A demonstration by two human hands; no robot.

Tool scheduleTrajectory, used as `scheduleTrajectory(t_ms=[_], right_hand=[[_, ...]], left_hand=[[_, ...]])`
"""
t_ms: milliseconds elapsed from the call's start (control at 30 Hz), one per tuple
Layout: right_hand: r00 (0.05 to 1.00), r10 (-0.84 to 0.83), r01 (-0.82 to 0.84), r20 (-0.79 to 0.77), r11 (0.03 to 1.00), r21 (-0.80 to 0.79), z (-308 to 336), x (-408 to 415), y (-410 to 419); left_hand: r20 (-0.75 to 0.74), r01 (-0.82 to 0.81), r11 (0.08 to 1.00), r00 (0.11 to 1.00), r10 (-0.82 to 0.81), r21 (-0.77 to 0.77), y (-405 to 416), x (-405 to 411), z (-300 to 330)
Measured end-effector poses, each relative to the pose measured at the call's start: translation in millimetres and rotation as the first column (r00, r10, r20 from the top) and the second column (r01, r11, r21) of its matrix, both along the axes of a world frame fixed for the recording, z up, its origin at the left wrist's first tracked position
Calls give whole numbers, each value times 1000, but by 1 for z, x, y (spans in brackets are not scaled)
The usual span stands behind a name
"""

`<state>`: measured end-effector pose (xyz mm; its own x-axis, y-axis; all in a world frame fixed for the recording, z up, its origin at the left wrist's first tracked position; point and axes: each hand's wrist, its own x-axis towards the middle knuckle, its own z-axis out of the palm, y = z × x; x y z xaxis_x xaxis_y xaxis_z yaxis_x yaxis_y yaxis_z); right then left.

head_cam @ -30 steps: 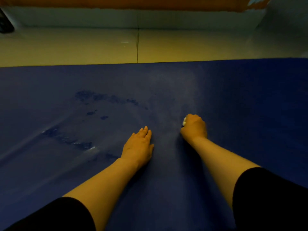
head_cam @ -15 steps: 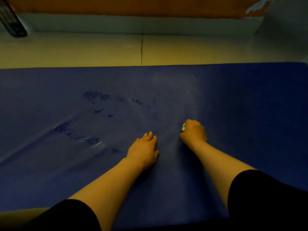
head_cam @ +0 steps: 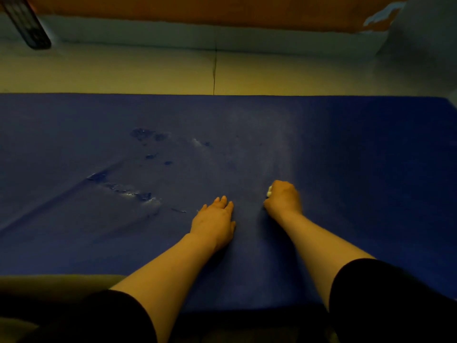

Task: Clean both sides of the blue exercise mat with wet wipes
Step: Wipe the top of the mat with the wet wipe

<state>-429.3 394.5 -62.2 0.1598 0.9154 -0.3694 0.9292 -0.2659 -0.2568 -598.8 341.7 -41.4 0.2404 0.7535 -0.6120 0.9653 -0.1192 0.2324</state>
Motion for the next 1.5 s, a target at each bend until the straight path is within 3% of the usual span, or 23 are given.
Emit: scheduleTrajectory(t_ms=[133, 200, 300, 400, 467, 633, 767, 933, 1000, 1233, 1333, 1433, 1500], right_hand=[[967, 239, -239, -93, 971, 9, 3, -50, -23], [947, 275, -279, -168, 960, 0, 4, -49, -25], [969, 182, -189, -166, 981, -33, 12, -14, -20], [998, 62, -62, -5, 998, -29, 17, 17, -24], [991, 100, -95, 94, 994, -47, 21, 9, -30], [978, 210, -210, -9, 977, -18, 21, -41, -55], [967, 230, -233, -111, 973, -9, 24, -31, -58], [999, -28, 26, 33, 998, 58, 26, 21, -59], [996, -54, 49, 72, 996, 75, 25, 18, -61], [954, 253, -248, -162, 967, 50, 25, -55, -84], [978, 184, -182, -100, 983, 35, 25, -34, -82], [998, -38, 34, 44, 996, 77, 27, 5, -82], [990, -93, 84, 102, 992, 93, 29, 11, -85]], left_hand=[[8, -9, 1000, 1000, 9, 16, -10, 2, 1], [16, -7, 1000, 1000, 7, 9, -12, 1, 3], [12, 7, 1000, 1000, -7, -27, -14, -3, 8], [16, 12, 1000, 1000, -12, -24, -21, -6, 10], [14, 13, 1000, 1000, -13, -9, -26, -6, 10], [10, 4, 1000, 1000, -4, 9, -40, -5, 9], [22, 5, 1000, 1000, -6, 9, -45, -6, 13], [45, 12, 1000, 999, -13, 7, -51, -11, 15], [45, 11, 1000, 999, -12, 13, -53, -12, 14], [38, 3, 999, 999, -4, 36, -64, -10, 14], [29, 11, 999, 1000, -12, 34, -66, -11, 16], [34, 16, 999, 999, -18, 39, -68, -13, 16], [34, 18, 999, 999, -19, 50, -71, -14, 16]])
